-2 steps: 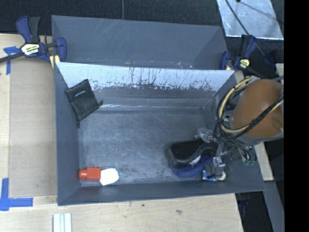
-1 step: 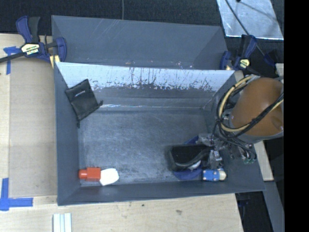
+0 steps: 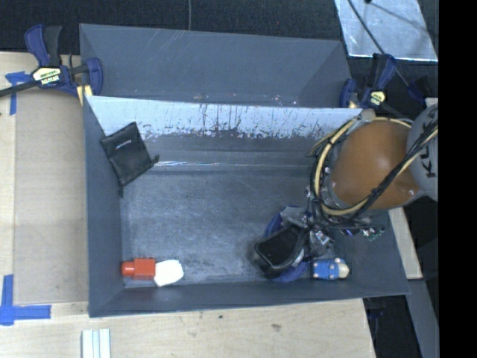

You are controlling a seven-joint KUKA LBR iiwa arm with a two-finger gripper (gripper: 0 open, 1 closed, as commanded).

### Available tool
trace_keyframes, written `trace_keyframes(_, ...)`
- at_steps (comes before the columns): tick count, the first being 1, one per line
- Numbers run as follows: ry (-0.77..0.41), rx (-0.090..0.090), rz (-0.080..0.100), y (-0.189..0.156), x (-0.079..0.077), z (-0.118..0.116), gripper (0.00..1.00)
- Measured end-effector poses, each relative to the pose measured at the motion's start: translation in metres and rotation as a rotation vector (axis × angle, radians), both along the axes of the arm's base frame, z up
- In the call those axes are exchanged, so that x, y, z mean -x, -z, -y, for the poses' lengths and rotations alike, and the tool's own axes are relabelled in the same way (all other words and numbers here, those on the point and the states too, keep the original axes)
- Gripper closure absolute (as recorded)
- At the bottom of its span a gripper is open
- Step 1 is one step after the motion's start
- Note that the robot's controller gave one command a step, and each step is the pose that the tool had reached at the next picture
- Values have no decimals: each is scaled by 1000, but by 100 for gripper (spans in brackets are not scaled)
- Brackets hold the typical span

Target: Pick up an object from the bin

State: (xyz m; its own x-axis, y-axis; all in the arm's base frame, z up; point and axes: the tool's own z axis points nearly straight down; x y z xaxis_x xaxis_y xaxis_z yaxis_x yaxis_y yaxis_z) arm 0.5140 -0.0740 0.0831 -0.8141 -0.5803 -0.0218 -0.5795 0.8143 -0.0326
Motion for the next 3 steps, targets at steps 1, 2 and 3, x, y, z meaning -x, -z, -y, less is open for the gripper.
trace_keyframes(1,-80,-12,-30,-81,2,-21,100)
trace_keyframes(2,-201,-11,-37,-37,-26,-23,100)
trace_keyframes(3,-139,-10,-29,-221,-36,-22,100)
